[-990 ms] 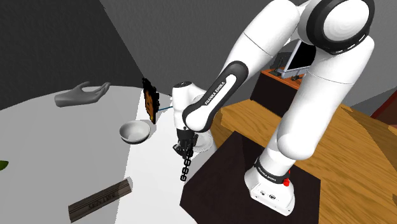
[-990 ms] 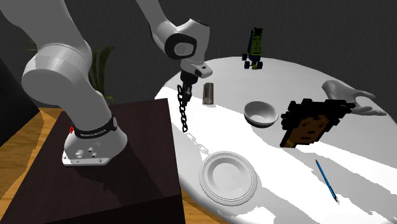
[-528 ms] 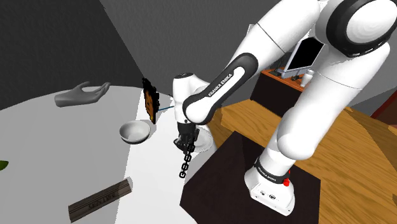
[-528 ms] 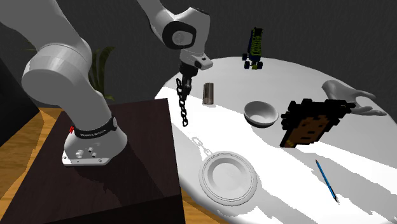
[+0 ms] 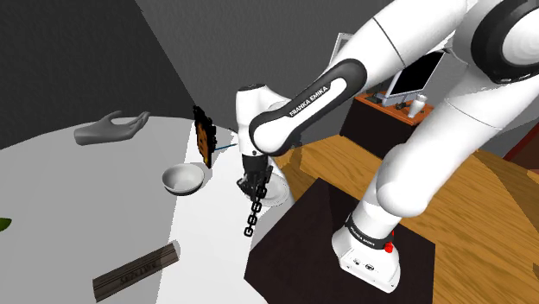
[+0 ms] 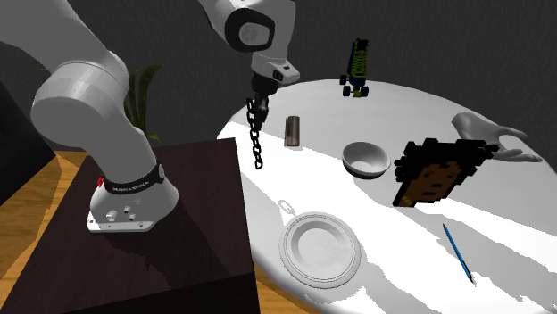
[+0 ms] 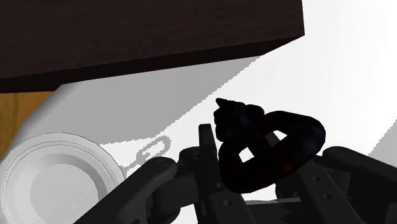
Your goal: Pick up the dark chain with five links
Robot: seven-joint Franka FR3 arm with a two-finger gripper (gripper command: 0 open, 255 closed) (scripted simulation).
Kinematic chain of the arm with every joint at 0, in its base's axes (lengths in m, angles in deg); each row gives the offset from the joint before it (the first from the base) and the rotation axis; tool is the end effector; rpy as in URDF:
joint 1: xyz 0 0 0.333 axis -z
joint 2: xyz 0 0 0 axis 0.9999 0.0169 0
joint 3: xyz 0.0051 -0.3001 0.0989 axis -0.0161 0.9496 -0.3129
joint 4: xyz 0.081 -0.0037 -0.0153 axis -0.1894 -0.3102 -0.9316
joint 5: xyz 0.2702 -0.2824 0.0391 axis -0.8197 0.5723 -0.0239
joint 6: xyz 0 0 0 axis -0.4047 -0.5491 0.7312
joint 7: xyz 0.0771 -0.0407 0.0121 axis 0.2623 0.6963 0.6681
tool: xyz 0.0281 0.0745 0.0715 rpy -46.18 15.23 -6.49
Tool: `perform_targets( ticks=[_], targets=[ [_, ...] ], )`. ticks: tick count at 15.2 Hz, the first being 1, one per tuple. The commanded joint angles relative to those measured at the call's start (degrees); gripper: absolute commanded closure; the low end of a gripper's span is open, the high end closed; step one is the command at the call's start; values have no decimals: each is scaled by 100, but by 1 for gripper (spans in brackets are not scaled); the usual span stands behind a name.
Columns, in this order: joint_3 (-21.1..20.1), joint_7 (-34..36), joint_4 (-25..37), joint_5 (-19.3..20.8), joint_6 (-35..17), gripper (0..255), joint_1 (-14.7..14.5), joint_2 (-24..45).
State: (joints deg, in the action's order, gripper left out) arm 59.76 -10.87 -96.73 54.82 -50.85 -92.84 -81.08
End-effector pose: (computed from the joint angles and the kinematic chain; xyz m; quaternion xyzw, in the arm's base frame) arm 0.3607 0.1507 0.2747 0.9929 -0.0451 -0.1092 0.0113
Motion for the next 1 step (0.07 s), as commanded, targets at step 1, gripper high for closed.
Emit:
perform_targets(
  ticks=[1],
  targets=[
    [5, -8, 10, -11, 64, 255, -3, -52]
  ],
)
